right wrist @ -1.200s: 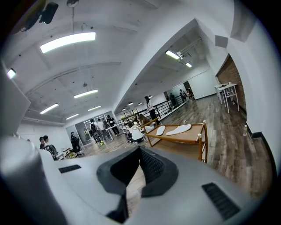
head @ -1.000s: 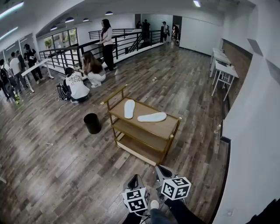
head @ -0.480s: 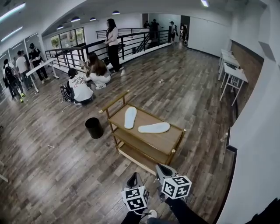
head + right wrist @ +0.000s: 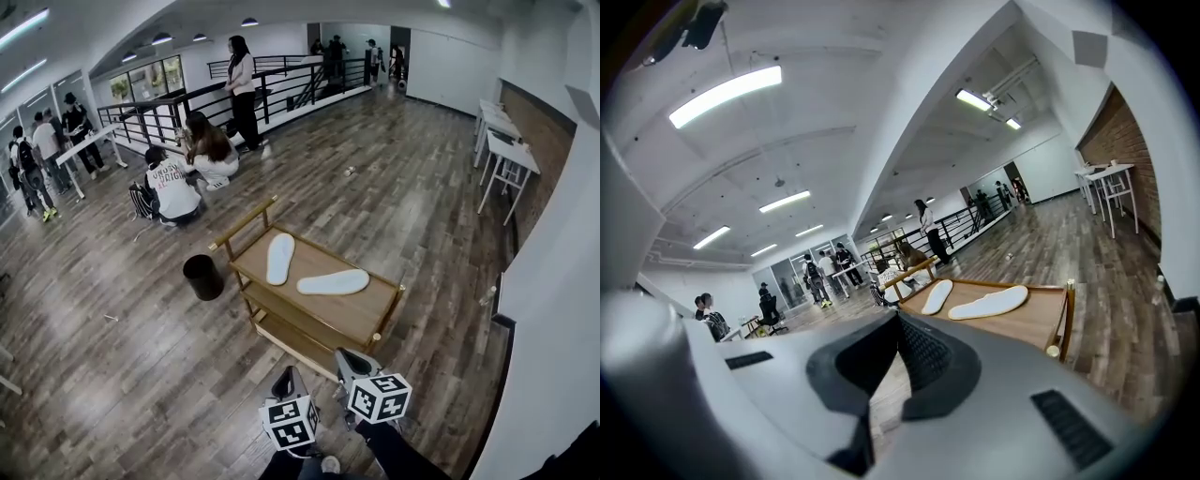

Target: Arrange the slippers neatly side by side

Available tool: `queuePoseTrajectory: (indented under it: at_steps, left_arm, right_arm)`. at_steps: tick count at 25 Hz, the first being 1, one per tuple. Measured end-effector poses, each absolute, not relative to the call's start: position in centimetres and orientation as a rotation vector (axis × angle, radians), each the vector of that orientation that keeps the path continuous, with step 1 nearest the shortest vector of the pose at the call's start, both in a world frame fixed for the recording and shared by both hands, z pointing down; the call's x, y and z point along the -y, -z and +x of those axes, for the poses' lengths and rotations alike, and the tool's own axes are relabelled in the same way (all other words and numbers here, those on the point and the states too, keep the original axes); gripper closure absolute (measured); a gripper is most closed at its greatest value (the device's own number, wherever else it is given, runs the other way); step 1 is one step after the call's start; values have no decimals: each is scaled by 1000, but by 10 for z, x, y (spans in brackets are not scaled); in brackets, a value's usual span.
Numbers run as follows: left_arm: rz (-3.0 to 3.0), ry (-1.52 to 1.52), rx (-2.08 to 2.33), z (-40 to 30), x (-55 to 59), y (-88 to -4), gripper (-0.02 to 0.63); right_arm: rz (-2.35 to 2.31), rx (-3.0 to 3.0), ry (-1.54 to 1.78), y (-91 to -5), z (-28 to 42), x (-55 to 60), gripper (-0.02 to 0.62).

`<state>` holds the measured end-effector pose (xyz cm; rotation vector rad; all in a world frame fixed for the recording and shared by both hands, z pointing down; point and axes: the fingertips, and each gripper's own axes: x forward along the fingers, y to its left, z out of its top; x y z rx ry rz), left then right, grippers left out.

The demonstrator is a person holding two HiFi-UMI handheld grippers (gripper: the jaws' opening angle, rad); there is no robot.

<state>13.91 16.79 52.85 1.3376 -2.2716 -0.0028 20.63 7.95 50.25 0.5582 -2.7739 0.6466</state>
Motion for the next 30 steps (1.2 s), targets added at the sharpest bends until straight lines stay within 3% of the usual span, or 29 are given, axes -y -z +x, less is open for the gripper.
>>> queuePoseTrajectory:
  at_steps: [18, 30]
  left_arm:
    - [1402, -26, 2225, 13, -105, -544, 607]
    - [1378, -7, 2195, -31, -86, -563, 607]
  right_arm:
    - [713, 2733, -674, -519, 97, -11, 598]
    - [799, 2675, -689, -538, 65, 19, 598]
